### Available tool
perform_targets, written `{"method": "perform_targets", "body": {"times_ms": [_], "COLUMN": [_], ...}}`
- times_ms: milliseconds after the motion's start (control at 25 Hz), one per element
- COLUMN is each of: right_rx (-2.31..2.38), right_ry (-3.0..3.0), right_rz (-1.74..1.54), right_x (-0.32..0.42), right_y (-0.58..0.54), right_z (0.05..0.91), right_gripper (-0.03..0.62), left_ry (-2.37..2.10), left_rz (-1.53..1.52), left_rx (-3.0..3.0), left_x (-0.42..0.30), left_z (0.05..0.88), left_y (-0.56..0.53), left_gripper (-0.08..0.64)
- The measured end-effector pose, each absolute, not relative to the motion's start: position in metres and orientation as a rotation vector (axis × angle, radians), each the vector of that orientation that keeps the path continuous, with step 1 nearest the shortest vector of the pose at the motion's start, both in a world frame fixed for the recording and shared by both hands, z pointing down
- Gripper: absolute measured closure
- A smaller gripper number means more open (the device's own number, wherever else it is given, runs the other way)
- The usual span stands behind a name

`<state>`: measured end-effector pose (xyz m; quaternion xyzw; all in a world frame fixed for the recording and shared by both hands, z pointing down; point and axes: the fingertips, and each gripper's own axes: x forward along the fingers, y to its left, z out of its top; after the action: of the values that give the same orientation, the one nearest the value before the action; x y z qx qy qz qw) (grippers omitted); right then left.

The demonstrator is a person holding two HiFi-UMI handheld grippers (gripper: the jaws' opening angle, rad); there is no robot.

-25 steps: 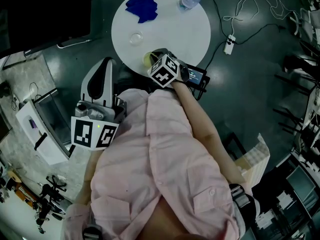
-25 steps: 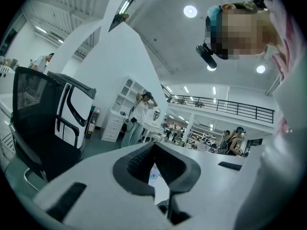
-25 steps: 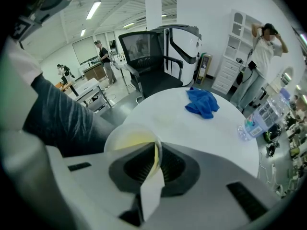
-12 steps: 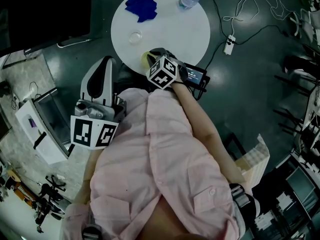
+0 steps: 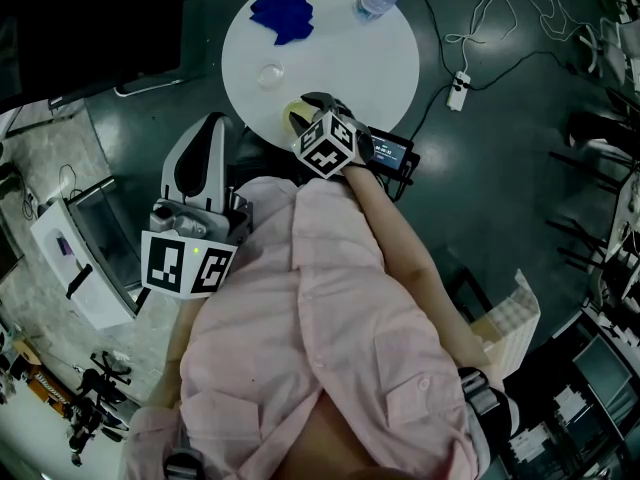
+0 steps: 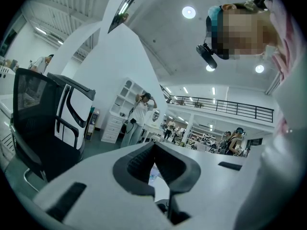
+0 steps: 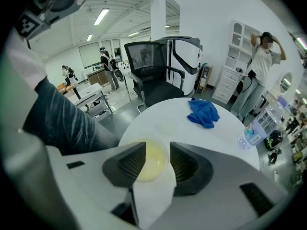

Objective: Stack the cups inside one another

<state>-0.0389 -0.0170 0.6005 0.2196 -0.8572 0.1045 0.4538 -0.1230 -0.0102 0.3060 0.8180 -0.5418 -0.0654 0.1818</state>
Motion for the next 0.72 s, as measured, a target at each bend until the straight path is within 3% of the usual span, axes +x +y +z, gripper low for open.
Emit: {"method": "perform_targets", "body": {"times_ms": [720], "right_rx": [0.632], "right_ry": [-2.124], "right_rz": [0.303], "right_x": [-0.0337], "right_y": [-0.0258], "right_z": [0.5936], "right_gripper": [0.433], "left_ry": [-1.505], "left_rz": [-0.180], "left_rx": [2.332], "left_x": [-0.1219], "left_z": [0.3053], "left_y": [-0.0131], "left_gripper": [0.551]}}
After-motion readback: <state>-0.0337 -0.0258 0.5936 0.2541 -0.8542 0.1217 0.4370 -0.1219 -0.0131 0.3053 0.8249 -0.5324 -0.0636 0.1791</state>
